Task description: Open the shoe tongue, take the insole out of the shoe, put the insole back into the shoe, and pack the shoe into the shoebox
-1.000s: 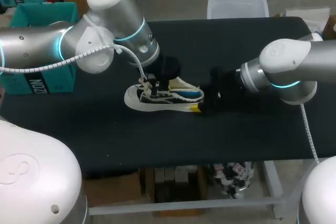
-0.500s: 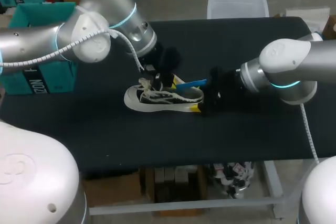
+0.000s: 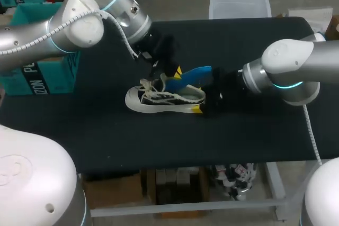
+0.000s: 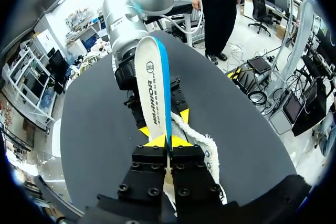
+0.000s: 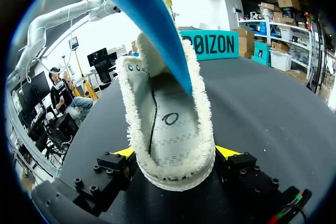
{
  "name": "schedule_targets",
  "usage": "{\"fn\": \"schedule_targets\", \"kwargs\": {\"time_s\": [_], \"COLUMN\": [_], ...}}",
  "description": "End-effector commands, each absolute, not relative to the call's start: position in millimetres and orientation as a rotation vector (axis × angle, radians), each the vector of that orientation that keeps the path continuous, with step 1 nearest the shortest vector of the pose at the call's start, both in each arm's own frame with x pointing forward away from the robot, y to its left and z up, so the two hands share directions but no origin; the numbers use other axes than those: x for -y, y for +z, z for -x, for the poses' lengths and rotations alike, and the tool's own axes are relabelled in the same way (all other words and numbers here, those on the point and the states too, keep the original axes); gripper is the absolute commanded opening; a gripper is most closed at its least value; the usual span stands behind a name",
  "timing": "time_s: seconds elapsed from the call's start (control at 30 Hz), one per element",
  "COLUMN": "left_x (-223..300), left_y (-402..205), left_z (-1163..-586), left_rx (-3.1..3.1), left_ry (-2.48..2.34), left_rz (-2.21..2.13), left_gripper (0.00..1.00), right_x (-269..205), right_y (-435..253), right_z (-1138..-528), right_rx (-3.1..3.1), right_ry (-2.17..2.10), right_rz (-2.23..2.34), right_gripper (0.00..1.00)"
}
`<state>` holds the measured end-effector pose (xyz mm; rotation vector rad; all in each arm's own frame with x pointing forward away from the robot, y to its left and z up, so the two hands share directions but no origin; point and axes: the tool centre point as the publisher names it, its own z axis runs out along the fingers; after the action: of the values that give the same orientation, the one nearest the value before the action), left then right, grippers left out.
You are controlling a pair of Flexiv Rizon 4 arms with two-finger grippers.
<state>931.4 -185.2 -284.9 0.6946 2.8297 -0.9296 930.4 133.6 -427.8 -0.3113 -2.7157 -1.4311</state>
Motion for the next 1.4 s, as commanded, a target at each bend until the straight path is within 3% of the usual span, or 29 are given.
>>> {"fn": "schedule_targets", "kwargs": {"time_s": [0.03, 0.57, 0.6, 0.67, 0.7, 1.07, 1.4], "left_x": [180.2, 173.7, 172.9, 171.3, 169.9, 149.0, 121.0], "left_y": [-275.4, -198.7, -195.6, -190.8, -187.9, -169.3, -168.1], "left_z": [-929.6, -890.0, -887.9, -884.7, -882.3, -871.9, -869.5], "left_rx": [-2.799, -2.487, -2.472, -2.452, -2.433, -2.355, -2.338], "left_ry": [-0.983, -1.087, -1.091, -1.096, -1.097, -1.136, -1.159], "left_rz": [-0.754, -1.075, -1.087, -1.096, -1.106, -1.138, -1.11], "left_gripper": [0.0, 0.0, 0.0, 0.0, 0.0, 0.0, 0.0], "right_x": [-132.9, -128.5, -127.3, -125.4, -123.4, -93.2, -105.2], "right_y": [-433.7, -430.8, -430.1, -429.0, -427.3, -378.2, -324.6], "right_z": [-929.7, -929.1, -928.8, -928.4, -928.2, -936.3, -963.3], "right_rx": [2.711, 2.717, 2.718, 2.719, 2.724, 2.876, 3.042], "right_ry": [-1.435, -1.435, -1.435, -1.435, -1.431, -1.391, -1.267], "right_rz": [0.306, 0.31, 0.312, 0.314, 0.318, 0.35, 0.193], "right_gripper": [0.0, 0.0, 0.12, 0.84, 1.0, 1.0, 1.0]}}
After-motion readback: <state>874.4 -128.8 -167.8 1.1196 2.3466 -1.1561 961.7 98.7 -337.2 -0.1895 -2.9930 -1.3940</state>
